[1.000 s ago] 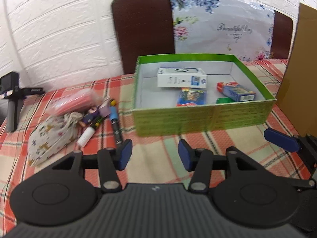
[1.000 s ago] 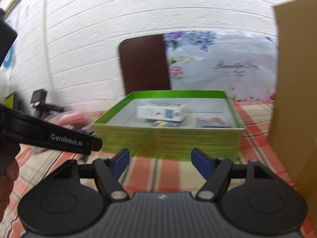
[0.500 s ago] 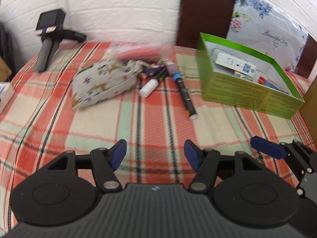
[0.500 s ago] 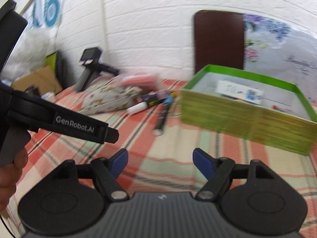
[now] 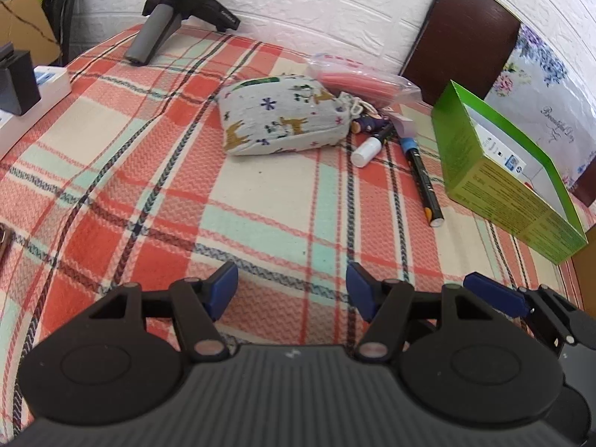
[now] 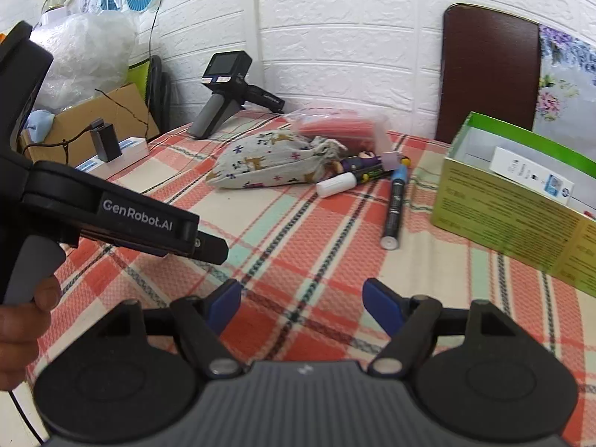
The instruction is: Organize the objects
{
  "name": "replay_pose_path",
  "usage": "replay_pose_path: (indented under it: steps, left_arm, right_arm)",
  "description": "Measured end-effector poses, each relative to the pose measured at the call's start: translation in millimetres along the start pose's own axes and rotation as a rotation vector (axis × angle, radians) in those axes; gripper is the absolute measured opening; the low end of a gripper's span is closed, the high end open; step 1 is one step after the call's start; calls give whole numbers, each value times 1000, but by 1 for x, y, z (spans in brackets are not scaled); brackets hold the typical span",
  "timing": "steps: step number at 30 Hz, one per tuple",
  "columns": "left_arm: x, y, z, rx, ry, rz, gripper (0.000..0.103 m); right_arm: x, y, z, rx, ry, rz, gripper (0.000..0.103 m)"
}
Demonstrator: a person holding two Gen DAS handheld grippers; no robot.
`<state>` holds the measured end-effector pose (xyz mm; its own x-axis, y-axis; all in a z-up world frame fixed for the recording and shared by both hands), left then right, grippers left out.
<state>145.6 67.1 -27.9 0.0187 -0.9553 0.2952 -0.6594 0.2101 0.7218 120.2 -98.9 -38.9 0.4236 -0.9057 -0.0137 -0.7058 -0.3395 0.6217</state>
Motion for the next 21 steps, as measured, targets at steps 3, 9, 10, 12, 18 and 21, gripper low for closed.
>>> replay_pose_path:
  steps: [3,9,10,12,18,21]
  left_arm:
    - [-8,0,0,-1,18,3,66]
    - [-19,4,-3,11,42,10,66]
    - [-20,5,-4,14,44,9,66]
    - [-24,7,-5,20,51,9,66]
    - [-36,10,-7,27,103,37,79]
    - [-40,11,-8,33,115,34,81]
  right_arm:
    - [-7,-4,-1,-5,7,-7,75]
    - [-16,-10,-4,-6,30,-22,75]
    - [-17,-11,-4,-6,34,-26,75]
    - [-20,-13,-4,-10,39,-31,75]
    - [-25,-21,-2,-28,47,-46,75]
    - [-26,-25,-1,-35,48,-50,75]
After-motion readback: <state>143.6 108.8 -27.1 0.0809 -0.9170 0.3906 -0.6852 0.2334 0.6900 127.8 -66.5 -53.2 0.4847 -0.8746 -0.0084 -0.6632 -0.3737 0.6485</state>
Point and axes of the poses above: each gripper's, at about its wrist camera, not at the fingertips, and y roughly against the way its jaws point, x to its right, z to its underside, the point moved 9 cm from there along -y, roughly the way its jaws point, and after that the axes turned 4 degrees about z, right-handed, at the moved point
